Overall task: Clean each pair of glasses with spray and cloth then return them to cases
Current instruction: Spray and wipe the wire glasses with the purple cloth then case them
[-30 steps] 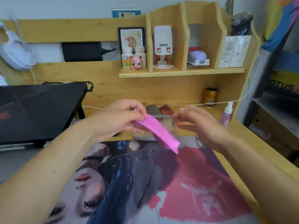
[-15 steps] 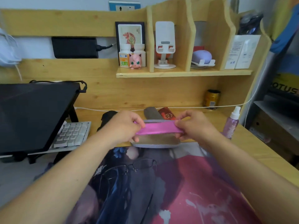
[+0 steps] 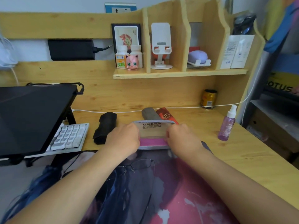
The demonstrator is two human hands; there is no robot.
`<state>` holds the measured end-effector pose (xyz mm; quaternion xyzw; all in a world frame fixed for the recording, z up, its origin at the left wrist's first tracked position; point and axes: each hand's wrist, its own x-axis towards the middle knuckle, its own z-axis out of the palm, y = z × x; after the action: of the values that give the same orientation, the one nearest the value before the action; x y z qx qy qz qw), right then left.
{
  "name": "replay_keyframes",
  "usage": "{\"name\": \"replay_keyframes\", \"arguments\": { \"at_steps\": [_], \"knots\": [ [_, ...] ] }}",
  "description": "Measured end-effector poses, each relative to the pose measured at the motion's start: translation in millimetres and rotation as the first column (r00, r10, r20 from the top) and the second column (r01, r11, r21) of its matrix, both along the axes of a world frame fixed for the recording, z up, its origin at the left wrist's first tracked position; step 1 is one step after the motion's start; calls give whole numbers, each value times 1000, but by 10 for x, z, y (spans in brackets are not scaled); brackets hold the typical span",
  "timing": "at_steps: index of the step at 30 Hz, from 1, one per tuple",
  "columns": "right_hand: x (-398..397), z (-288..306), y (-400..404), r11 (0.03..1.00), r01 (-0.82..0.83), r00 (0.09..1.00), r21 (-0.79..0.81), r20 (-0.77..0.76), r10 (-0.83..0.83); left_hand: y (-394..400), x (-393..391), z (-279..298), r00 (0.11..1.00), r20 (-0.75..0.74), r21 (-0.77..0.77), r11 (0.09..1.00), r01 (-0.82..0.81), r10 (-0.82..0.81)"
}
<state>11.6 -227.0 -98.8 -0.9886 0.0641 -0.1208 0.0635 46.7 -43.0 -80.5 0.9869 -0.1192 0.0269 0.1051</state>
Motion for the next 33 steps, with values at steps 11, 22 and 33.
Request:
{"name": "replay_keyframes", "arguments": {
  "at_steps": [11,22,33],
  "knots": [
    [-396,80,-56,897,-437,851,-64,294,436,970,-442,73,980,127,-550,811,200,-155],
    [-615,-223,-17,656,-754,632,26,296,716,1387,-910,-458,823,386,-339,766,546,-416],
    [-607,-268,-45,669,-737,652,101,370,662,1271,-939,-464,863,373,-435,757,488,-341]
  ]
}}
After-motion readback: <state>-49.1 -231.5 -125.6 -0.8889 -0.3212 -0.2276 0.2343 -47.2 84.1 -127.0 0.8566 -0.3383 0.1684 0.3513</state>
